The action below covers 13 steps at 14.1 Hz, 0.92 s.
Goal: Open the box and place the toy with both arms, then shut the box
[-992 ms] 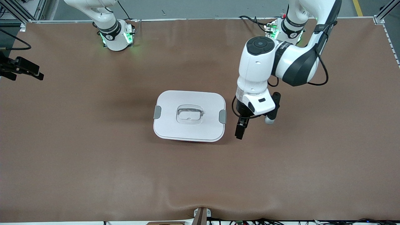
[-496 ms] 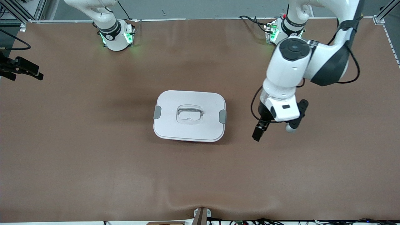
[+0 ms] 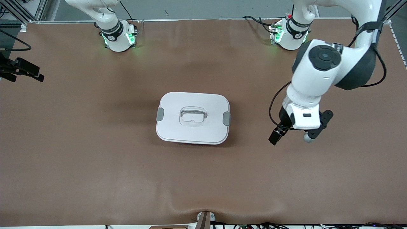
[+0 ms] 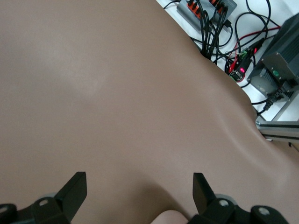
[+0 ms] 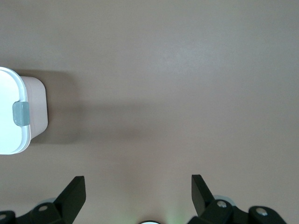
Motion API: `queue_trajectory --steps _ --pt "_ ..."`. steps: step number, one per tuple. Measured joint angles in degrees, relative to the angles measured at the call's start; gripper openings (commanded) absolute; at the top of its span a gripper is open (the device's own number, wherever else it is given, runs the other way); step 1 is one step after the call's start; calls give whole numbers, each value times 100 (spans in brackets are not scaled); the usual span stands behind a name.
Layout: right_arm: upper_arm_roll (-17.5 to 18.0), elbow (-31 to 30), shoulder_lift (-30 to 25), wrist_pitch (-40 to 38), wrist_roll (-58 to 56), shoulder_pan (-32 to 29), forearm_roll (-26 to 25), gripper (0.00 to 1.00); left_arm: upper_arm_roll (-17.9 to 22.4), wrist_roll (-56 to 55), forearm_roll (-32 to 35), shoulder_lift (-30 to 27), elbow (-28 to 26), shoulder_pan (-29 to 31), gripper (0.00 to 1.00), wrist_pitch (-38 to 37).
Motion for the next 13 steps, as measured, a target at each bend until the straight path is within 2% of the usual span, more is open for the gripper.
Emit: queue_trajectory --steps 6,13 --pt "-9 1 0 0 0 -1 0 100 -2 1564 -326 -124 0 658 100 -329" --pt "-10 1 0 0 0 -1 0 100 -9 2665 -667 -275 2 1101 100 -767"
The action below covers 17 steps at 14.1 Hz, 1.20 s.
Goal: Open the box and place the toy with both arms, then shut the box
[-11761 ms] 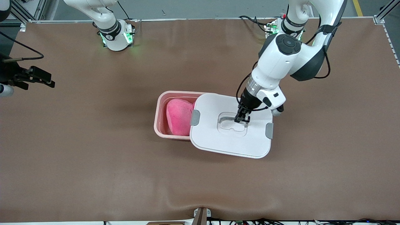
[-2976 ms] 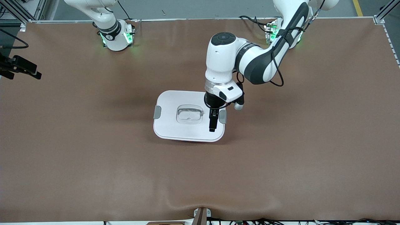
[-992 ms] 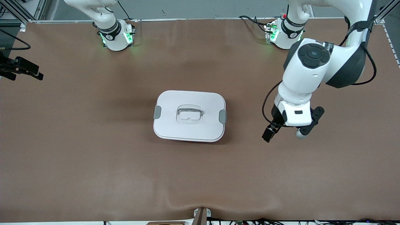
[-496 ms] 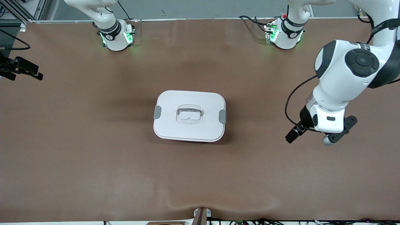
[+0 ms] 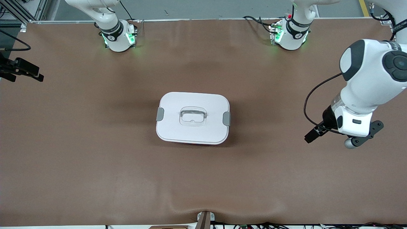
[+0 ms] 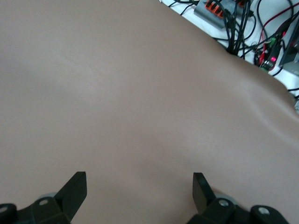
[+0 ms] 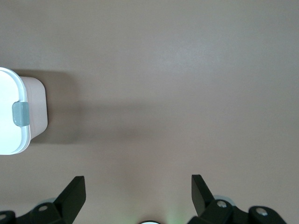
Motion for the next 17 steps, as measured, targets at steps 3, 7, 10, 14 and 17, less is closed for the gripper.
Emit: queue_trajectory --steps 3,7,10,14,17 --pt "0 0 0 -1 0 0 0 100 36 851 -188 -221 15 96 100 -189" --pt "0 1 0 0 0 0 0 100 223 1694 -221 -714 21 93 100 -768" --pt "0 1 0 -1 0 0 0 100 428 2181 -375 -912 21 94 100 -1160" --pt "-1 2 0 -1 0 0 0 100 546 2423 -409 -1209 22 93 100 -1730" --pt "-5 14 0 1 0 0 0 100 572 2674 -418 -1518 24 90 100 -2133"
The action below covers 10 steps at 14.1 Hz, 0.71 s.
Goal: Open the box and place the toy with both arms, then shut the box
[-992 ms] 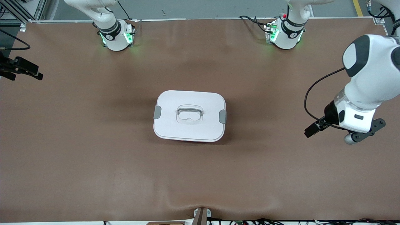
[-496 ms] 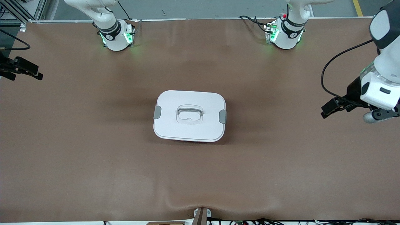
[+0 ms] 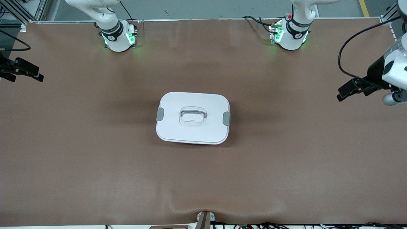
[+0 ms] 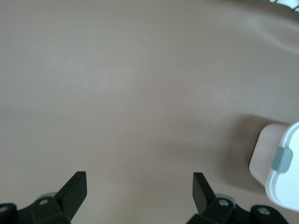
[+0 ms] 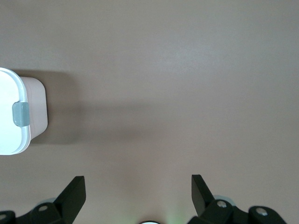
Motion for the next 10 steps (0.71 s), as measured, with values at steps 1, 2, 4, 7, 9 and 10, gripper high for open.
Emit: queue_trajectory --steps 1,2,4,7,9,10 --pt "-6 12 0 3 0 0 0 100 2 121 -1 -108 0 -1 100 -117" --pt "-11 22 0 5 0 0 0 100 6 250 -1 -214 0 -1 100 -254" --pt "-12 26 0 5 0 0 0 100 21 600 -1 -364 0 -1 100 -455" --pt "-16 28 0 5 0 -1 0 100 214 1296 -1 -419 -1 -11 100 -523" --pt "-24 30 0 5 0 -2 0 100 479 1781 -2 -421 10 -9 100 -628" --pt "-28 31 0 5 0 -3 0 100 535 1880 -3 -423 60 -9 100 -720"
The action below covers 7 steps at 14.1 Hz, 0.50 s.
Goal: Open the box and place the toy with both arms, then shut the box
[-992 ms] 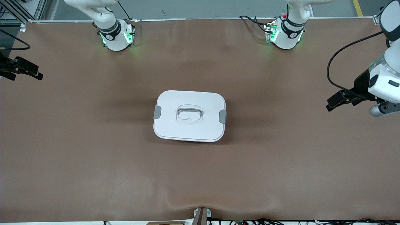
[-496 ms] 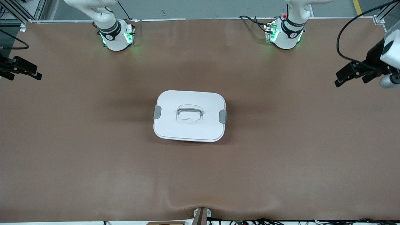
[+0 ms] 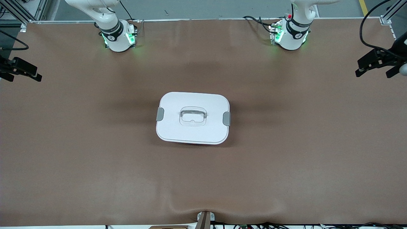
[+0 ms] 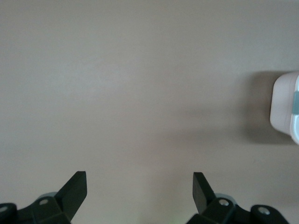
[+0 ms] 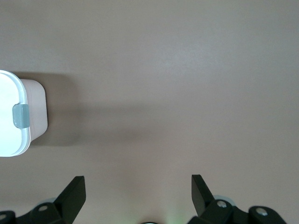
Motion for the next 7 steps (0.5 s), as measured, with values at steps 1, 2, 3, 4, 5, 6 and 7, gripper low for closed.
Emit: queue_trajectory --steps 1,2,3,4,5,6,7 --pt "-1 2 0 0 0 0 0 100 1 20 0 -3 75 -5 100 -78" --pt "-1 3 0 0 0 0 0 100 -5 20 -1 -8 131 -27 100 -135" --pt "-2 4 0 0 0 0 0 100 -5 19 -22 -9 150 -49 100 -169" --pt "-3 4 0 0 0 0 0 100 -4 15 -69 -2 146 -59 100 -199" --pt "-4 5 0 0 0 -1 0 100 -5 -14 -89 12 138 -67 100 -227" --pt "-3 5 0 0 0 0 0 100 -6 -74 -95 30 123 -78 100 -239" --pt "-3 5 0 0 0 0 0 100 -7 -103 -95 51 109 -87 100 -241"
